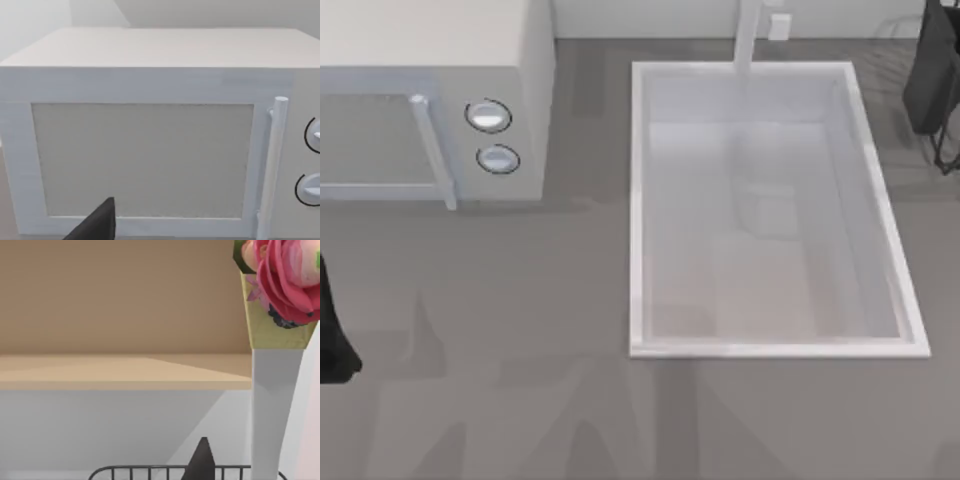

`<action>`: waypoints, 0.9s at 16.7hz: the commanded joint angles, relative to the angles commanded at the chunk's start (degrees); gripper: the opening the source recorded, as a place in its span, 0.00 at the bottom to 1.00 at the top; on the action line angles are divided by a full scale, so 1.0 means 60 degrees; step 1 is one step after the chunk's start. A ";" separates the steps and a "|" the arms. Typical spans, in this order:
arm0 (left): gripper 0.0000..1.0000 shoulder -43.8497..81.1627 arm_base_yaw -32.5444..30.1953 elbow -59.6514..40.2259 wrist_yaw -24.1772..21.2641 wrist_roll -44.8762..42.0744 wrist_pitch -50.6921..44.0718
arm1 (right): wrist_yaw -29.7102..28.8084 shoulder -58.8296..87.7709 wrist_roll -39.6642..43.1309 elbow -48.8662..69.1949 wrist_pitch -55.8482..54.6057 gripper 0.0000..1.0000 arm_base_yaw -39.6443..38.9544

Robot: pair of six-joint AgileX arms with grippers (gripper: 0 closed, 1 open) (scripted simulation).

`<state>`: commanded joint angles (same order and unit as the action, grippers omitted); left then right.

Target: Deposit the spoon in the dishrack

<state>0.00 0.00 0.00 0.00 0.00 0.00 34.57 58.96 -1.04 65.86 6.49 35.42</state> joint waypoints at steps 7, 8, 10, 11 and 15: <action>1.00 0.0000 0.0000 0.0000 0.0000 0.0000 0.0000 | -0.1267 0.3439 -0.0004 -0.0471 -0.3932 0.00 -0.1143; 1.00 0.0000 0.0000 0.0000 0.0000 0.0000 0.0000 | -0.1508 0.4032 0.0007 -0.0602 -0.4696 0.00 -0.1379; 1.00 0.0000 0.0000 0.0000 0.0000 0.0000 0.0000 | -0.1993 0.5155 0.0026 -0.0886 -0.6187 0.00 -0.1862; 1.00 0.0000 0.0000 0.0000 0.0000 0.0000 0.0000 | -0.2226 0.5659 0.0031 -0.1032 -0.6864 0.00 -0.2096; 1.00 0.0000 0.0000 0.0000 0.0000 0.0000 0.0000 | -0.2967 0.7094 0.0025 -0.1526 -0.8655 0.00 -0.2829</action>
<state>0.00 0.00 0.00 0.00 0.00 0.00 16.76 101.52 -0.89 56.70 -45.44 18.45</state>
